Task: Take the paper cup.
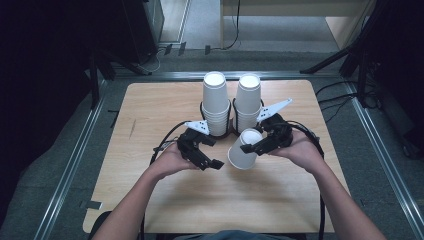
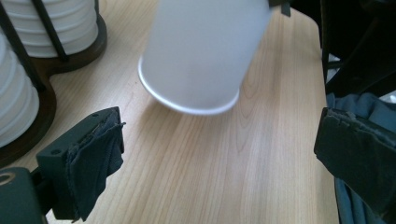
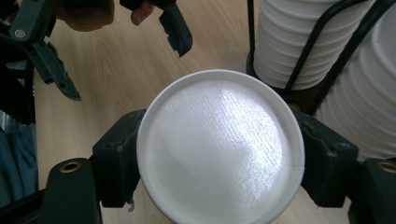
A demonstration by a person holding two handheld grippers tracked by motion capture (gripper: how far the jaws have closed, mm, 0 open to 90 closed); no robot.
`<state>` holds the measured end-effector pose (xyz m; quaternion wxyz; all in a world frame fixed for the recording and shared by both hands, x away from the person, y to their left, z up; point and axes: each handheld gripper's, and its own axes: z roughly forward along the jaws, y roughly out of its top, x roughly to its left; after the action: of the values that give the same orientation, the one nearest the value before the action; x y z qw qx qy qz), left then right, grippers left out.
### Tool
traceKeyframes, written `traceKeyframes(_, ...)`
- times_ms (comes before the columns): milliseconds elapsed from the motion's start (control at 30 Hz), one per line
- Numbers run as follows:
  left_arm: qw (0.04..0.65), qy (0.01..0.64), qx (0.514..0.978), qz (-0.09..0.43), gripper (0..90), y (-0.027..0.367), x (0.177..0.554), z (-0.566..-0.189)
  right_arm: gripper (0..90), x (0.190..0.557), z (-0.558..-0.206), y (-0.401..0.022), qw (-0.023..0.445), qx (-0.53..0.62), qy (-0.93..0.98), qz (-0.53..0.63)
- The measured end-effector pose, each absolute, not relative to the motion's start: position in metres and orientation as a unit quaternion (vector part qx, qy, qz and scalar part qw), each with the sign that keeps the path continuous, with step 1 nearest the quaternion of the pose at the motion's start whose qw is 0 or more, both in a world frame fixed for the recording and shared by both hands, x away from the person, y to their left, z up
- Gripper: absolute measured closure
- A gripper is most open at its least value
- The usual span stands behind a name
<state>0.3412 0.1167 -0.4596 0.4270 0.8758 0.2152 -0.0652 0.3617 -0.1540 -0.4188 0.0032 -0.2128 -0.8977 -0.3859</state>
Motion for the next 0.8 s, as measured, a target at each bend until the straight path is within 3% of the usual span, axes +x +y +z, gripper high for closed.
traceKeyframes(800,0.405,0.198,0.89,-0.071,1.7,0.109,0.34,-0.47,25.3,0.352,-0.445,-0.136,0.034,-0.198,-0.893,-0.404)
